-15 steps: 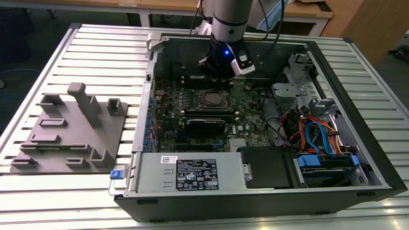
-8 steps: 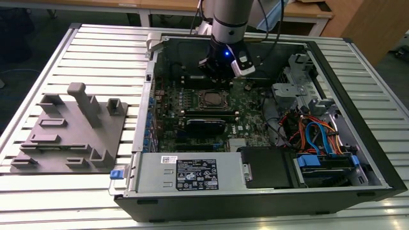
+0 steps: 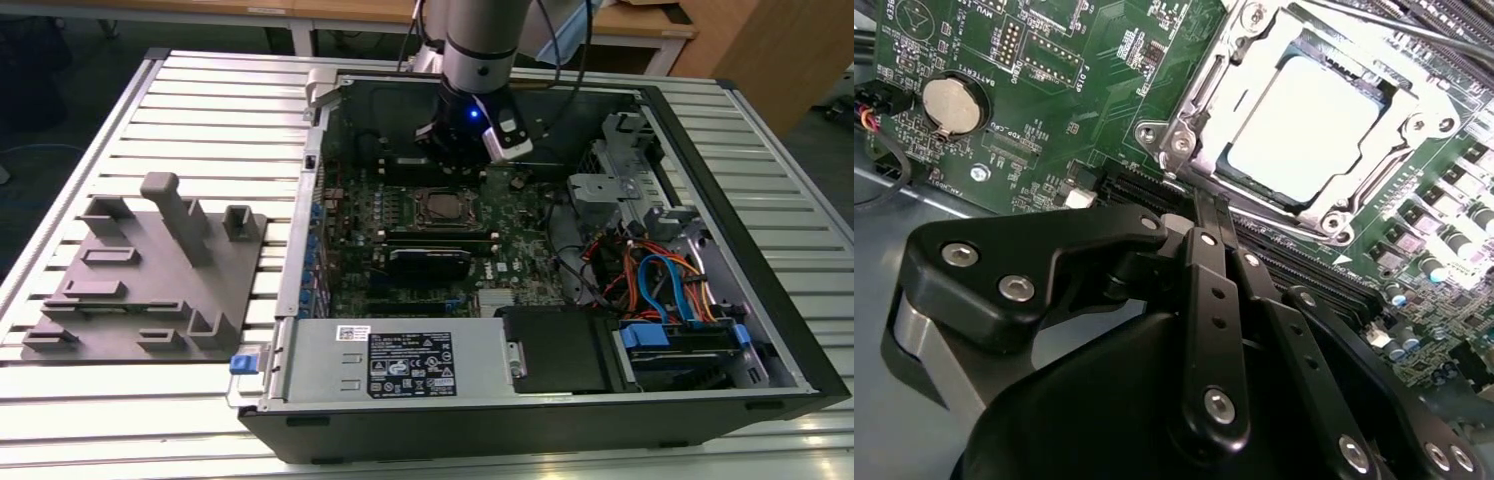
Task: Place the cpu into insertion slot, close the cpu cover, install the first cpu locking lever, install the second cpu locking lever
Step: 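Install the first cpu locking lever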
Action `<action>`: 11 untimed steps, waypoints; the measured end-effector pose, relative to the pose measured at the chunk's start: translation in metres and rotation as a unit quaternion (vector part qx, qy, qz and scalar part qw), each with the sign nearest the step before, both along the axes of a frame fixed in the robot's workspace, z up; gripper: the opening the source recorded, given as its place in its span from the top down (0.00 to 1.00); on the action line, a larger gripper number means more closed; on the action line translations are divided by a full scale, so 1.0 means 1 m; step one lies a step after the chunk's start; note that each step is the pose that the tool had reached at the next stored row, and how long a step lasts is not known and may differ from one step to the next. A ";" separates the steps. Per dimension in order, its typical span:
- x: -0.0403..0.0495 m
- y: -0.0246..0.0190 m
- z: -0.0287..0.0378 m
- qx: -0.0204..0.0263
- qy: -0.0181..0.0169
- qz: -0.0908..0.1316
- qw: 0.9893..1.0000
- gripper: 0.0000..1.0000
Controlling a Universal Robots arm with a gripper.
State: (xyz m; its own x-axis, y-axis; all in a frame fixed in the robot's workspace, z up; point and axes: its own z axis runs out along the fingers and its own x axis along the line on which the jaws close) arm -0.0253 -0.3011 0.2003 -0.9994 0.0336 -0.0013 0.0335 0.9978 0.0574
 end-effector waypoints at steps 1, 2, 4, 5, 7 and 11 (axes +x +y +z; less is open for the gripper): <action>0.0000 0.0000 -0.0002 0.000 0.000 0.000 1.000 0.90; 0.0001 0.0000 -0.0003 0.000 0.000 0.000 1.000 0.90; 0.0002 0.0000 -0.0004 0.000 0.000 0.000 1.000 0.90; 0.0002 0.0000 -0.0005 0.000 0.000 0.000 1.000 0.90; 0.0002 0.0000 -0.0005 0.000 0.000 0.000 1.000 0.90; 0.0002 0.0000 0.0022 0.000 0.000 0.000 1.000 0.90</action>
